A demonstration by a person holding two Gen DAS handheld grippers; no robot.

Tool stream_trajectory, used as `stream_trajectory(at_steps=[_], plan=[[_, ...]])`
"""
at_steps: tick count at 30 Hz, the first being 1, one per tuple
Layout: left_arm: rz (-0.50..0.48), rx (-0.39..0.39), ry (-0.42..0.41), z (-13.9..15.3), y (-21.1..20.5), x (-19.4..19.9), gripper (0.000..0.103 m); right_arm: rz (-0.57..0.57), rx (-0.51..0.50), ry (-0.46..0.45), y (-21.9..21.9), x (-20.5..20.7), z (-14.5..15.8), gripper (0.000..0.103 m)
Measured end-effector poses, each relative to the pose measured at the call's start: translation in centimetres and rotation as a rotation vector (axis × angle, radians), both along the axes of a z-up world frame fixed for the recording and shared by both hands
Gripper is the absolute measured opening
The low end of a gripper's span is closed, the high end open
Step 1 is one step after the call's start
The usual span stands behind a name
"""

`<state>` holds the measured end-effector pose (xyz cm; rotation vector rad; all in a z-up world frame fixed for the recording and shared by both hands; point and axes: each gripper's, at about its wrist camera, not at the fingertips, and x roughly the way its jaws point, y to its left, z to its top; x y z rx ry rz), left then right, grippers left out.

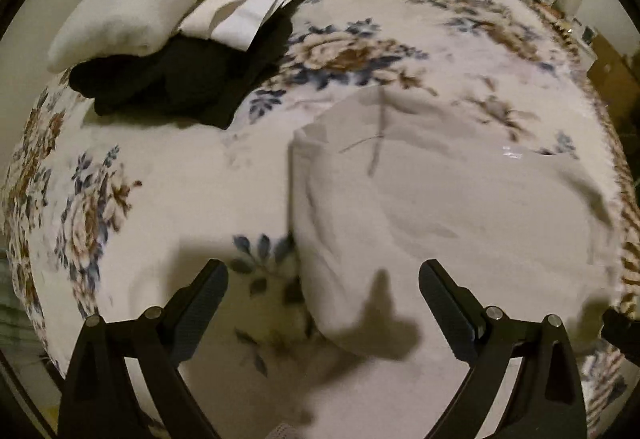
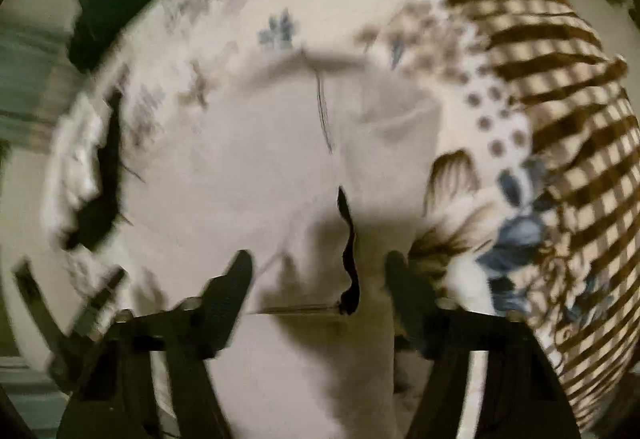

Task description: Fold small clothes

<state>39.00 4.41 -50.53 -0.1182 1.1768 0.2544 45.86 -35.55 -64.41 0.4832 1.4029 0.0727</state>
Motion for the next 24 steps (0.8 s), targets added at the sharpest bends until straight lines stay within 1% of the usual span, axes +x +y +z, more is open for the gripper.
stream_trajectory(at_steps=[1, 2, 3, 5, 7, 9, 12, 15, 18, 21, 24], plan=[[-0.003, 0.009, 0.011, -0.7, 0.3, 0.4, 0.098, 0.020, -0.020, 0.017, 0.7, 0.3, -0.7, 0.025], [-0.005, 0.010, 0.020, -1.1, 0.4, 0.7, 0.098, 0.035, -0.046, 0.024, 1.1, 0.4, -1.1, 0.006], [-0.006, 0.006, 0.026, -1.4, 0.6, 0.9, 0.098, 0.055, -0.109, 0.017, 1.8, 0.4, -1.3, 0.005], [-0.007, -0.001, 0.031, -1.7, 0.8, 1.2, 0.098, 0.047, -0.171, -0.022, 1.8, 0.0, -1.1, 0.004], [-0.004, -0.021, 0.013, -1.2, 0.9, 1.2, 0.098, 0.010, -0.193, -0.034, 1.1, -0.3, -0.7, 0.003], [-0.005, -0.021, 0.001, -0.8, 1.1, 1.1, 0.098, -0.034, -0.204, -0.035, 0.0, -0.6, -0.5, 0.003], [-0.007, -0.020, 0.014, -1.2, 1.5, 1.0, 0.098, -0.057, -0.194, -0.017, -1.2, -0.4, -1.0, 0.003], [0.000, -0.008, 0.055, -2.9, 2.1, 1.3, 0.098, -0.042, -0.202, -0.015, -1.4, -0.5, -1.1, 0.003], [-0.011, -0.009, 0.090, -4.4, 2.4, 1.5, 0.098, -0.043, -0.201, 0.003, -1.8, -0.1, -1.9, 0.003], [-0.009, -0.047, 0.104, -5.2, 3.0, 1.7, 0.098, -0.073, -0.182, 0.031, -1.8, 0.3, -3.5, 0.003], [-0.006, -0.074, 0.107, -4.9, 3.6, 1.7, 0.098, -0.082, -0.135, 0.056, -2.4, 0.3, -4.7, 0.003]])
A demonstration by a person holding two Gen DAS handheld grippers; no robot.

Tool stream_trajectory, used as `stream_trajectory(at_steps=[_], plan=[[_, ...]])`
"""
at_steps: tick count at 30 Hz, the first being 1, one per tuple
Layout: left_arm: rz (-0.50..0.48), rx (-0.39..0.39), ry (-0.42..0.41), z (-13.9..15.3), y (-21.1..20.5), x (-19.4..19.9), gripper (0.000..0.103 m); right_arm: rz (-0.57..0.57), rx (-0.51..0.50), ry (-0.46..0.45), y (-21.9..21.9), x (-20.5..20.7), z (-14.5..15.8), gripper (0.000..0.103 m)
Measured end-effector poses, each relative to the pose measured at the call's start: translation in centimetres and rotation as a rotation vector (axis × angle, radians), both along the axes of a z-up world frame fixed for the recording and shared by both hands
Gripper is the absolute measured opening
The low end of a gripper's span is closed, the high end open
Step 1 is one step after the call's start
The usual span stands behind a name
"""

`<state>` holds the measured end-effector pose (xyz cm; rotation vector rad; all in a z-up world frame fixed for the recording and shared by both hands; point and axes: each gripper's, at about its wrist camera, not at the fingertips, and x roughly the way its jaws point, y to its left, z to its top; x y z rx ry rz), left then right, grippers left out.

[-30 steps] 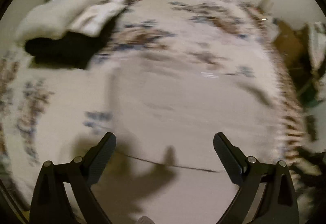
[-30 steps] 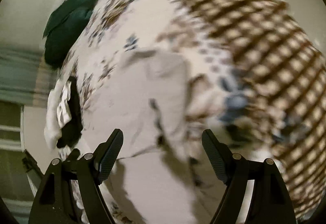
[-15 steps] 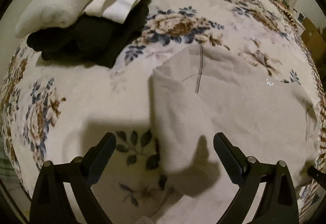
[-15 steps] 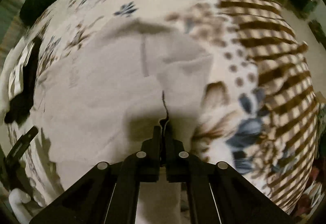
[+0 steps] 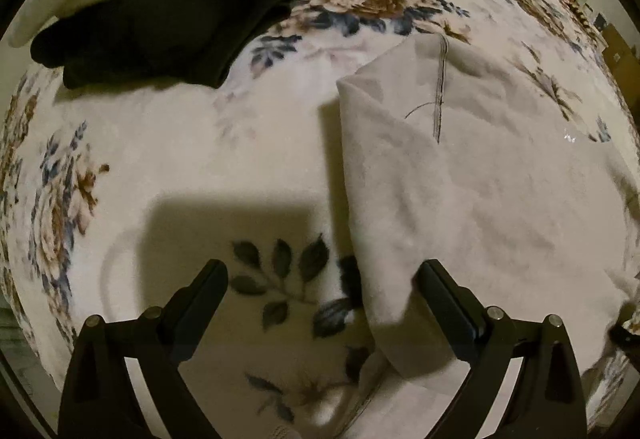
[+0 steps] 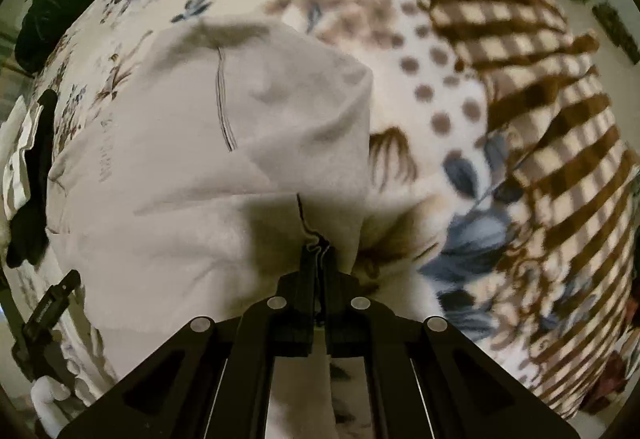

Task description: Fold small clothes

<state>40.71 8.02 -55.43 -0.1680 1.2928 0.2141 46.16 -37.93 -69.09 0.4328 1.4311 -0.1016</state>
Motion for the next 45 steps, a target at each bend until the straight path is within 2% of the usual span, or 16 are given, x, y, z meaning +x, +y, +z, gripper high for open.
stream_trajectory(at_steps=[3, 5, 6, 10, 15, 16, 17, 18, 24, 25, 27, 28, 29, 35, 39, 45], plan=[[0.002, -0.001, -0.036, 2.1, 0.5, -0.5, 0.098, -0.029, 0.104, 0.005, -0.9, 0.0, 0.6, 0.013], [0.007, -0.006, -0.068, 3.6, 0.9, -1.0, 0.098, -0.054, 0.156, -0.017, -1.7, -0.6, 1.9, 0.049], [0.009, 0.000, -0.077, 4.1, 1.0, -1.2, 0.098, -0.066, 0.162, -0.039, -2.0, -0.9, 2.7, 0.053], [-0.011, 0.027, -0.084, 4.1, 0.7, -1.4, 0.098, -0.097, 0.206, -0.072, -2.2, -1.7, 3.9, 0.054], [-0.016, 0.029, -0.028, 1.4, -0.3, -0.9, 0.098, -0.072, 0.188, -0.052, -0.6, -1.0, 1.9, 0.054], [-0.023, 0.029, -0.012, 0.7, -0.5, -0.9, 0.098, -0.065, 0.160, -0.045, -0.1, -0.7, 1.2, 0.051], [-0.027, 0.028, -0.002, 0.1, -0.6, -0.8, 0.098, -0.061, 0.133, -0.044, 0.1, -0.7, 1.0, 0.030], [-0.027, 0.030, 0.006, -0.3, -0.6, -0.7, 0.098, -0.057, 0.067, -0.033, 0.3, -0.5, 0.4, 0.022], [-0.035, 0.021, 0.001, -0.1, -0.3, -0.6, 0.098, -0.083, 0.077, -0.020, -0.7, -0.7, -0.8, 0.020], [-0.037, 0.021, -0.010, 0.6, -0.1, -0.9, 0.098, -0.068, 0.084, -0.016, -0.5, -0.8, -0.5, 0.022], [-0.036, -0.006, -0.024, 1.8, 0.1, -2.0, 0.098, -0.044, 0.128, -0.007, -0.7, -1.4, 0.3, 0.045], [-0.035, -0.016, -0.032, 2.6, 0.4, -3.2, 0.098, -0.037, 0.167, -0.006, -0.8, -2.2, 0.8, 0.064], [-0.036, -0.024, -0.035, 3.1, 0.6, -4.1, 0.098, -0.036, 0.180, -0.009, -0.9, -2.7, 1.2, 0.067], [-0.022, -0.069, 0.049, 3.5, 1.6, -12.7, 0.098, -0.052, 0.225, 0.069, -1.8, -11.3, 1.7, 0.067], [0.003, -0.095, 0.150, 0.5, 2.9, -17.7, 0.098, -0.055, 0.262, 0.148, -1.2, -17.6, -0.1, 0.067], [0.020, -0.183, 0.178, -2.1, 3.1, -21.7, 0.098, -0.025, 0.332, 0.212, 0.1, -23.6, -3.8, 0.067]])
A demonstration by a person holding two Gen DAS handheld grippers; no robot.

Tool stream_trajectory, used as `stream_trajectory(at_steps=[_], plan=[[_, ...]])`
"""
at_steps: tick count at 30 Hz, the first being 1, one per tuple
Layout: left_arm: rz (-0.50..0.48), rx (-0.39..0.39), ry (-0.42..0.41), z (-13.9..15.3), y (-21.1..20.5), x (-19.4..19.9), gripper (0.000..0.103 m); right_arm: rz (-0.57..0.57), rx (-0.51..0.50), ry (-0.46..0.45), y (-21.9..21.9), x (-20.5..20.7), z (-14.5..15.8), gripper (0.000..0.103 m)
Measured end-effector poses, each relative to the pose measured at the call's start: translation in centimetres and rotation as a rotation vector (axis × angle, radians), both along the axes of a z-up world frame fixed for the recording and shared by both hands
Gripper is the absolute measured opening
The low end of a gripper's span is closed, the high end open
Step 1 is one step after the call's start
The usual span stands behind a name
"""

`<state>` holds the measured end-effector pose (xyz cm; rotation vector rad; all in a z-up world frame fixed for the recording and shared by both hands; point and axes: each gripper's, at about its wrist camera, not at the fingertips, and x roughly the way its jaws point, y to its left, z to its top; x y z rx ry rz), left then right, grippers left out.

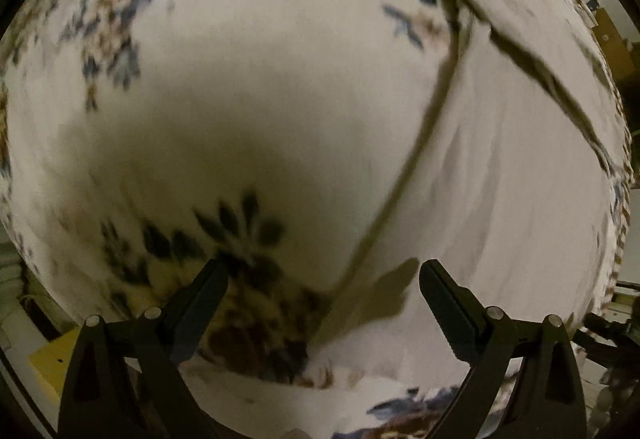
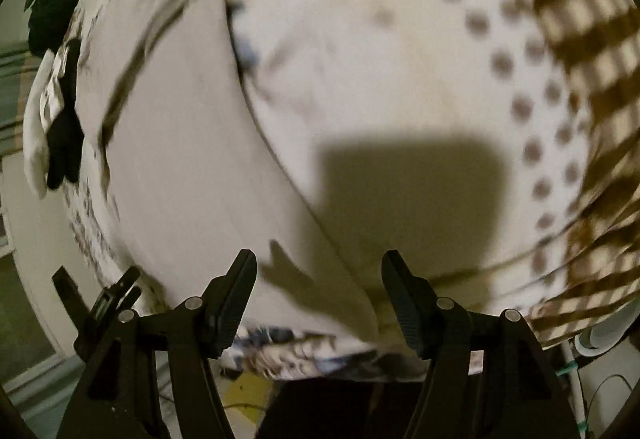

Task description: Fold small clothes

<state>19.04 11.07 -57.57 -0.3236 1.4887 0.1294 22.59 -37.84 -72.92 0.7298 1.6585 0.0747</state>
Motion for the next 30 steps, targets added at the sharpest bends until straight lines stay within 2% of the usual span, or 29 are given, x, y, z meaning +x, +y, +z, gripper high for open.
stream_trajectory(at_steps=[4, 5, 7, 8, 9, 10, 11, 14, 19, 27, 30], plan=[[-0.015, -0.089, 0.024, -1.6, -1.5, -1.4, 0.097, 0.021, 0.068, 0.008, 1.6, -1.4, -2.1, 0.067], [-0.026, -0.110, 0.028, -2.0, -2.0, -1.6, 0.092, 0.025, 0.077, 0.010, 1.7, -1.5, -2.6, 0.067], [-0.045, -0.144, 0.044, -2.8, -3.0, -1.9, 0.052, 0.031, 0.096, 0.011, 2.4, -1.2, -2.8, 0.063], [-0.052, -0.145, 0.056, -3.1, -3.4, -1.9, 0.013, 0.033, 0.103, 0.004, 2.7, -1.3, -2.9, 0.047], [-0.060, -0.142, 0.056, -3.2, -3.9, -2.0, 0.006, 0.041, 0.099, 0.001, 3.1, -1.5, -3.0, 0.036], [-0.062, -0.145, 0.033, -2.9, -4.2, -2.0, 0.005, 0.055, 0.098, -0.001, 3.5, -1.7, -2.9, 0.018], [-0.066, -0.147, 0.006, -2.4, -4.5, -2.1, 0.004, 0.063, 0.096, -0.008, 3.9, -1.7, -2.8, 0.010], [-0.057, -0.165, -0.040, -0.7, -4.7, -2.0, 0.004, 0.048, 0.131, -0.028, 4.2, -2.0, -1.7, 0.008], [0.038, -0.226, -0.111, 3.5, -2.5, -2.2, 0.003, -0.039, 0.221, -0.053, 2.4, -1.8, 0.9, 0.007], [0.104, -0.268, -0.271, 10.8, -0.6, 1.3, 0.003, -0.078, 0.283, -0.181, -0.4, 1.2, 8.2, 0.007], [0.095, -0.261, -0.317, 12.5, -2.4, 3.3, 0.003, -0.082, 0.294, -0.238, -1.4, 3.3, 11.1, 0.007]])
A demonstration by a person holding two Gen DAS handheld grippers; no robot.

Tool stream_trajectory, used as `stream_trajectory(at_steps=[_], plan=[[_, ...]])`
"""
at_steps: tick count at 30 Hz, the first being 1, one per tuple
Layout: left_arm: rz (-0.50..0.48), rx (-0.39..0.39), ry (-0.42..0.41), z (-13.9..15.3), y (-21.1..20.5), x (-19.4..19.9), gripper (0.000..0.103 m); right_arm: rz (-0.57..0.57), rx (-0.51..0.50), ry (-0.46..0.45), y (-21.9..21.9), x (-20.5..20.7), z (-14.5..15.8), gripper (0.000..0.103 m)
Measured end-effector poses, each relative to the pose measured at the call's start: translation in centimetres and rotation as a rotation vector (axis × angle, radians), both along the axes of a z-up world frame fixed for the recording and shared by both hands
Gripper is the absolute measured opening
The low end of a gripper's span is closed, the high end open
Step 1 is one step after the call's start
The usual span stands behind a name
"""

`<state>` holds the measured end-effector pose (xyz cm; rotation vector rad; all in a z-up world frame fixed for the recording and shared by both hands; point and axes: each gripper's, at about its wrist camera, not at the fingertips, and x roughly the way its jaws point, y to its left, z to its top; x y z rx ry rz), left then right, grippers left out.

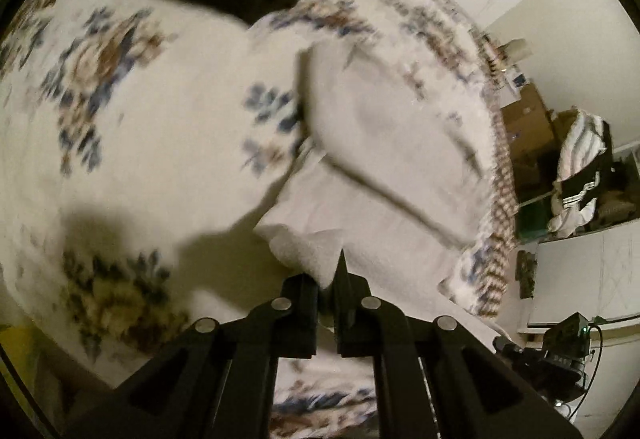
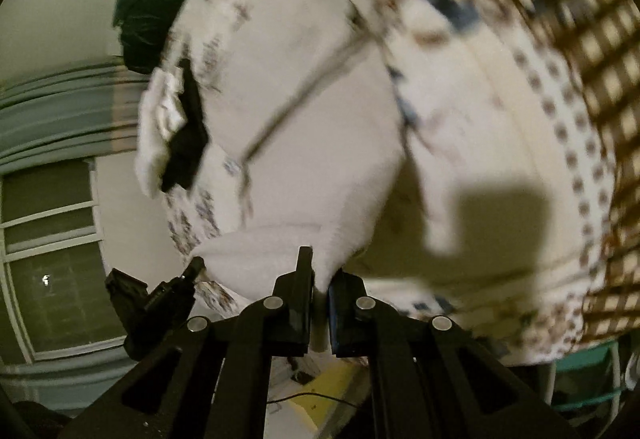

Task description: Fold small clothes

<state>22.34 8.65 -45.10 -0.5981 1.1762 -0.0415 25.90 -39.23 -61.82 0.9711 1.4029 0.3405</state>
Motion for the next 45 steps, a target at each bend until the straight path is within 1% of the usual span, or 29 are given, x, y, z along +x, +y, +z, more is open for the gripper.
stream_trajectory(at_steps=[3, 4, 6, 7, 9, 11, 14, 15, 16, 17, 19, 20, 21, 24, 26, 28, 30, 31, 32, 33, 34, 35, 37, 38, 39, 40, 42, 43, 45], plan=[[0.015, 0.001, -0.059, 2.0, -0.3, 3.1, 0.003, -0.003, -0.015, -0.056, -1.1, 3.1, 2.5, 0.007], [0.017, 0.001, -0.088, 2.7, -0.6, 4.7, 0.003, -0.004, -0.020, -0.069, -1.0, 4.1, 3.1, 0.007], [0.015, 0.009, -0.125, 3.8, -0.8, 7.4, 0.003, -0.011, -0.041, -0.116, -1.3, 7.1, 4.6, 0.007], [0.004, 0.017, -0.146, 4.5, -1.1, 9.3, 0.003, -0.022, -0.053, -0.131, -1.3, 8.9, 5.1, 0.007], [-0.015, 0.036, -0.168, 4.7, -1.8, 12.9, 0.003, -0.042, -0.057, -0.146, -1.7, 11.9, 5.5, 0.007], [-0.031, 0.063, -0.172, 4.2, -2.4, 16.2, 0.003, -0.058, -0.082, -0.157, -1.8, 15.6, 5.3, 0.007], [-0.052, 0.098, -0.136, 1.6, -3.1, 21.2, 0.003, -0.095, -0.116, -0.138, -1.6, 20.6, 3.4, 0.007], [-0.060, 0.102, -0.124, 1.1, -3.1, 22.2, 0.003, -0.106, -0.120, -0.126, -1.3, 21.6, 2.5, 0.007], [-0.064, 0.115, -0.104, -0.1, -3.2, 23.5, 0.003, -0.116, -0.127, -0.110, -1.2, 22.5, 1.3, 0.007], [-0.068, 0.117, -0.088, -1.0, -3.2, 24.3, 0.004, -0.126, -0.135, -0.083, -1.3, 24.1, 0.0, 0.007], [-0.068, 0.120, -0.046, -3.1, -3.1, 25.8, 0.004, -0.139, -0.133, -0.042, -1.2, 25.8, -2.3, 0.007], [-0.069, 0.108, -0.022, -4.4, -2.9, 26.6, 0.004, -0.150, -0.133, -0.029, -1.0, 26.2, -3.2, 0.007], [-0.067, 0.110, -0.007, -4.9, -2.9, 27.0, 0.004, -0.168, -0.129, 0.003, -1.1, 27.0, -4.3, 0.007], [-0.069, 0.093, 0.029, -6.5, -2.7, 28.6, 0.004, -0.232, -0.064, 0.043, -1.4, 28.2, -6.3, 0.007], [-0.065, 0.072, 0.033, -6.9, -2.5, 29.5, 0.004, -0.291, -0.004, 0.047, -1.8, 28.8, -7.1, 0.007], [-0.066, 0.067, 0.034, -7.1, -2.4, 30.9, 0.005, -0.348, 0.046, 0.052, -2.3, 29.8, -7.8, 0.007], [-0.070, 0.065, 0.040, -7.5, -2.3, 32.3, 0.006, -0.380, 0.070, 0.054, -2.4, 30.6, -8.2, 0.008], [-0.069, 0.058, 0.055, -7.8, -2.2, 33.1, 0.006, -0.392, 0.078, 0.047, -2.5, 31.2, -8.4, 0.010], [-0.068, 0.045, 0.070, -8.2, -2.1, 33.7, 0.006, -0.392, 0.077, 0.047, -2.5, 31.6, -8.4, 0.022], [-0.062, 0.028, 0.091, -8.6, -1.8, 34.2, 0.006, -0.389, 0.067, 0.053, -2.5, 32.2, -8.5, 0.031], [-0.053, 0.014, 0.116, -9.0, -1.6, 34.7, 0.006, -0.395, 0.066, 0.048, -2.5, 32.8, -8.5, 0.053], [-0.046, -0.002, 0.125, -9.3, -1.4, 34.9, 0.007, -0.399, 0.074, 0.037, -2.5, 33.0, -8.3, 0.069], [-0.041, -0.015, 0.130, -9.4, -1.2, 35.1, 0.009, -0.395, 0.075, -0.008, -2.5, 33.7, -7.6, 0.076], [-0.044, -0.017, 0.125, -9.3, -1.1, 35.2, 0.012, -0.386, 0.065, -0.020, -2.5, 33.9, -7.3, 0.076], [-0.045, -0.019, 0.121, -9.2, -1.1, 35.2, 0.018, -0.367, 0.050, -0.033, -2.3, 34.2, -6.8, 0.076], [-0.043, -0.029, 0.117, -8.9, -0.9, 35.2, 0.021, -0.350, 0.029, -0.041, -2.1, 34.3, -6.4, 0.077], [-0.039, -0.060, 0.103, -8.5, -0.4, 35.0, 0.028, -0.307, -0.029, -0.061, -1.7, 34.3, -5.5, 0.077], [-0.027, -0.059, 0.088, -7.9, 0.1, 34.7, 0.030, -0.286, -0.059, -0.070, -1.5, 34.2, -5.0, 0.077], [-0.020, -0.060, 0.060, -6.9, 0.7, 34.2, 0.039, -0.235, -0.154, -0.096, -1.1, 33.4, -3.8, 0.077]])
